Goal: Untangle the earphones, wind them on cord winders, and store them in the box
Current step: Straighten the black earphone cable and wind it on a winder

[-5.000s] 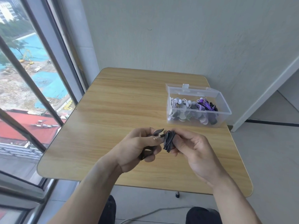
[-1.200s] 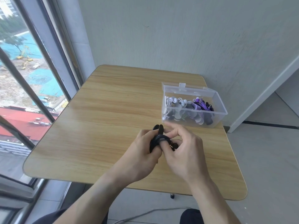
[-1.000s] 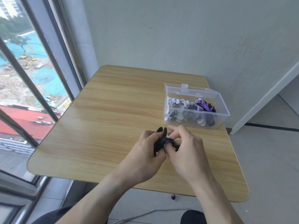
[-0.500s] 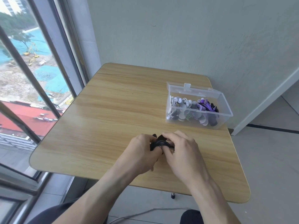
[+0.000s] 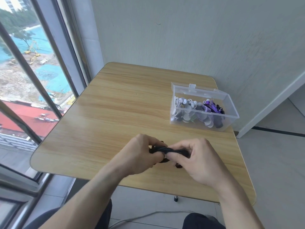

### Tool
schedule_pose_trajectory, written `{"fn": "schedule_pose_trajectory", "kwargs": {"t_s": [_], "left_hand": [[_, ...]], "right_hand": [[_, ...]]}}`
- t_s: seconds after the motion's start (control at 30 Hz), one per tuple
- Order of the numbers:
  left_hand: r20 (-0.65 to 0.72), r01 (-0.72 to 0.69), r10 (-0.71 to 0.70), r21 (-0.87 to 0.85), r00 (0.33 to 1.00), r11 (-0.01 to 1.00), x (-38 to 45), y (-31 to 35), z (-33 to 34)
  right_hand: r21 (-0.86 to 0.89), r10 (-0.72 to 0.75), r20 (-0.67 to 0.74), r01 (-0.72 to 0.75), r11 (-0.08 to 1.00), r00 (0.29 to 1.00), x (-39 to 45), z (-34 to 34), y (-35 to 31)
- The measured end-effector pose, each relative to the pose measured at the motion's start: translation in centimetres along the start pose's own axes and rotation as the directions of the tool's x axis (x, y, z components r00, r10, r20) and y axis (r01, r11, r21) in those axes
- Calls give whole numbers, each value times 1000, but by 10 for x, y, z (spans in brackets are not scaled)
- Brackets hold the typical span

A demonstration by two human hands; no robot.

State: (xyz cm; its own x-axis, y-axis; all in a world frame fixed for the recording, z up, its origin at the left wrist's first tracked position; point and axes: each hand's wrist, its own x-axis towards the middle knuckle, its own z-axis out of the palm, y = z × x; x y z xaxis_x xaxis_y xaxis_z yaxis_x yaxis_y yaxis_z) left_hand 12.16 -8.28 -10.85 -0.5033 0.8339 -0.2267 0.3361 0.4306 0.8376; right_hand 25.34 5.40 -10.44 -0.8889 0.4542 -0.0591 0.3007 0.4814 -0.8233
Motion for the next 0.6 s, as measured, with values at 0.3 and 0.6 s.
{"fn": "schedule_pose_trajectory", "kwargs": {"t_s": [0.3,0.6], "left_hand": [[34,-67,69,-54,997,996,5,1,-3],[2,-4,4,-17,1000,1000,3,3,4]], "right_hand": [[14,74,-44,-73,997,996,1,5,5],[227,122,-105,-96,969,987,2,10,6]]}}
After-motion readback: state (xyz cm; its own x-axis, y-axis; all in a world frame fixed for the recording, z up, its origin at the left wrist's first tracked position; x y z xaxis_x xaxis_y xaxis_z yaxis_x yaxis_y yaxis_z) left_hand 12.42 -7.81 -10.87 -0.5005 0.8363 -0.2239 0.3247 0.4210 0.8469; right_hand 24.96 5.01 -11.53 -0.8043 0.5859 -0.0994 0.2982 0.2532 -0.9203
